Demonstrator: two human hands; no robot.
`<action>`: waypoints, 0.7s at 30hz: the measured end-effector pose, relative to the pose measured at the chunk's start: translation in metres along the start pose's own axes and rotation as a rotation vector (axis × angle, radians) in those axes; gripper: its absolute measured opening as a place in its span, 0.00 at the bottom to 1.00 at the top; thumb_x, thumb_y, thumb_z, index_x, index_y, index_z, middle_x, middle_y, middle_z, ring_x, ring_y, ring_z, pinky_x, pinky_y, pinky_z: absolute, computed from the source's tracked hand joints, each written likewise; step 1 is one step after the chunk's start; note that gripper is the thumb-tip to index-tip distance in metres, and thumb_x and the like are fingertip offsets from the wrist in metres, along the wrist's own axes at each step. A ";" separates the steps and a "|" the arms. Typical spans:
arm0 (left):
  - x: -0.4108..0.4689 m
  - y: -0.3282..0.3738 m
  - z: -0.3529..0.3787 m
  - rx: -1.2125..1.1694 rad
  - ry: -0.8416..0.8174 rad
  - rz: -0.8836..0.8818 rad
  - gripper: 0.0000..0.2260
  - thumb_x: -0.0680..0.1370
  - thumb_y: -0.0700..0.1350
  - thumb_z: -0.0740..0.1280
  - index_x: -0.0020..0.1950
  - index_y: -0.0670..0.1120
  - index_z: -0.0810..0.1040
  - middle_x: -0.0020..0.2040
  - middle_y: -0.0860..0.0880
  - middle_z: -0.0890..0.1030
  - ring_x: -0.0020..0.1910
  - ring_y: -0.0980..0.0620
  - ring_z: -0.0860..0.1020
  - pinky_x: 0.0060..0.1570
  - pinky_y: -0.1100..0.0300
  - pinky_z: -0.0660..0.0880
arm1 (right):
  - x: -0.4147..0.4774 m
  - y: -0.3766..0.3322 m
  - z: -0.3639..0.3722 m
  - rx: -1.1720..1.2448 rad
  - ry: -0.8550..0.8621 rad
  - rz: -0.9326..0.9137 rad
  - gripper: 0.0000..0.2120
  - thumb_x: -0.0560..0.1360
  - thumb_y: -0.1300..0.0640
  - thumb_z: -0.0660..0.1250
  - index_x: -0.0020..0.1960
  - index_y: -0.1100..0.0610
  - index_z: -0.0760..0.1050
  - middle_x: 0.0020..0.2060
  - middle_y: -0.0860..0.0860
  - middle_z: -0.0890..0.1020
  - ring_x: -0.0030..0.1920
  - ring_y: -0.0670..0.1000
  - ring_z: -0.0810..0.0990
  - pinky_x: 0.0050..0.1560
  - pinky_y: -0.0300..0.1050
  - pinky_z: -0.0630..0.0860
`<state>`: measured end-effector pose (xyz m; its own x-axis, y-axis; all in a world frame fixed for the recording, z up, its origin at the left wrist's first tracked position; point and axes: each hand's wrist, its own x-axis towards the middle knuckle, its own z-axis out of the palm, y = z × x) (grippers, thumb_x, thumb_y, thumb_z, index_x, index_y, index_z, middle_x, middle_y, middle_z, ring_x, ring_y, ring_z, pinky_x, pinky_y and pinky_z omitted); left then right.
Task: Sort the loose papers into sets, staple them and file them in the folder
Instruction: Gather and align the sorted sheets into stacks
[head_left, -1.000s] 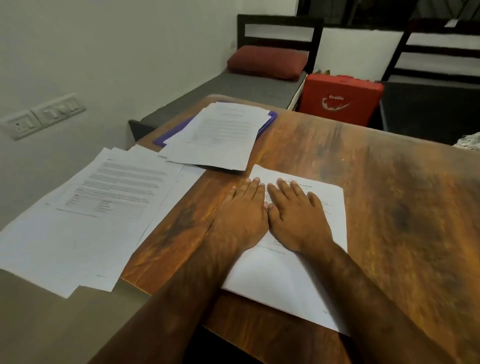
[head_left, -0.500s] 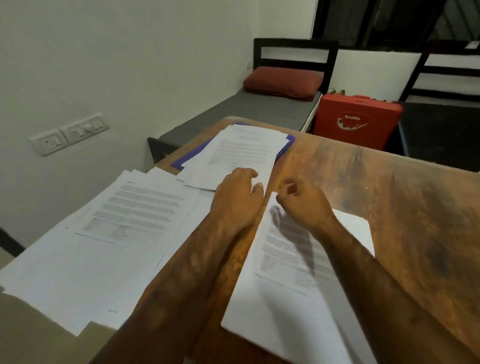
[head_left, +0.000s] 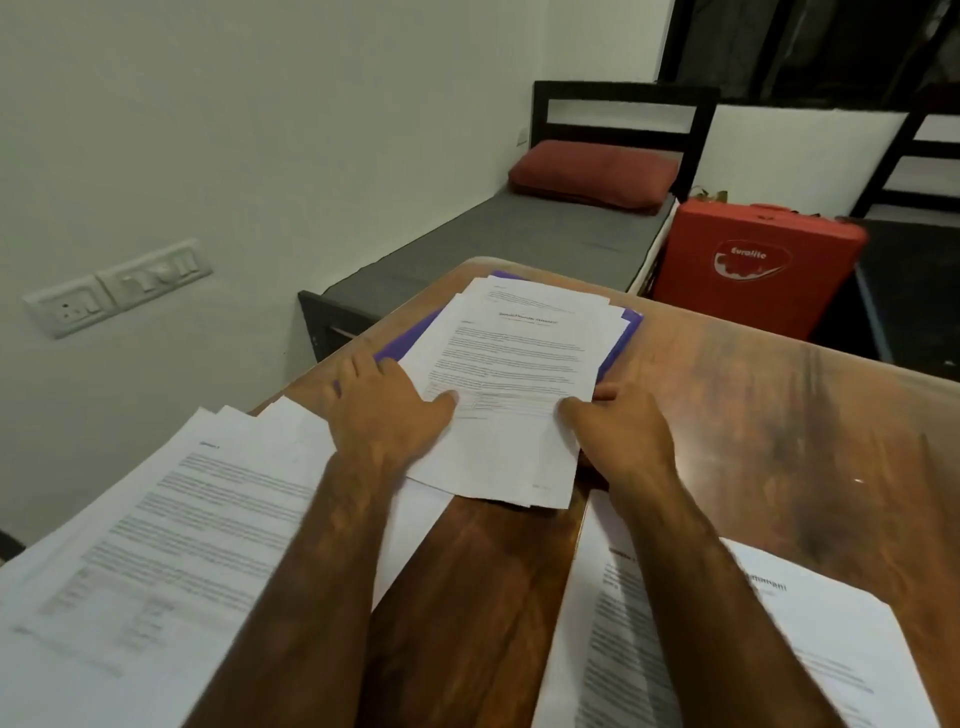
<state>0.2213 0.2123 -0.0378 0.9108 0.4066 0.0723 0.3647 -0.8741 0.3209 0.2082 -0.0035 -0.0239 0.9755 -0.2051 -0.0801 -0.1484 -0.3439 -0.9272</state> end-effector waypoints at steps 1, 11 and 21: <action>0.003 -0.001 0.003 -0.012 0.017 -0.001 0.40 0.75 0.73 0.62 0.78 0.49 0.62 0.78 0.44 0.65 0.76 0.39 0.64 0.76 0.39 0.63 | 0.001 0.003 0.001 -0.002 0.007 -0.016 0.09 0.80 0.50 0.70 0.43 0.44 0.74 0.41 0.38 0.80 0.42 0.49 0.84 0.50 0.54 0.85; 0.009 -0.006 -0.001 -0.114 0.081 0.065 0.32 0.76 0.67 0.68 0.71 0.47 0.70 0.72 0.44 0.72 0.69 0.41 0.71 0.71 0.43 0.69 | -0.001 0.002 0.002 0.414 -0.107 0.168 0.09 0.79 0.60 0.73 0.58 0.54 0.80 0.51 0.49 0.88 0.49 0.54 0.88 0.41 0.46 0.86; 0.008 0.009 -0.010 -0.565 0.098 0.195 0.12 0.78 0.56 0.73 0.53 0.49 0.80 0.52 0.52 0.82 0.48 0.51 0.80 0.57 0.47 0.81 | 0.000 0.001 -0.006 0.436 -0.134 0.098 0.17 0.80 0.69 0.68 0.67 0.56 0.78 0.57 0.50 0.87 0.54 0.55 0.87 0.55 0.57 0.84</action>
<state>0.2300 0.2106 -0.0249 0.9186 0.2992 0.2581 0.0094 -0.6695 0.7427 0.2075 -0.0097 -0.0228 0.9768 -0.0875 -0.1952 -0.1869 0.0942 -0.9778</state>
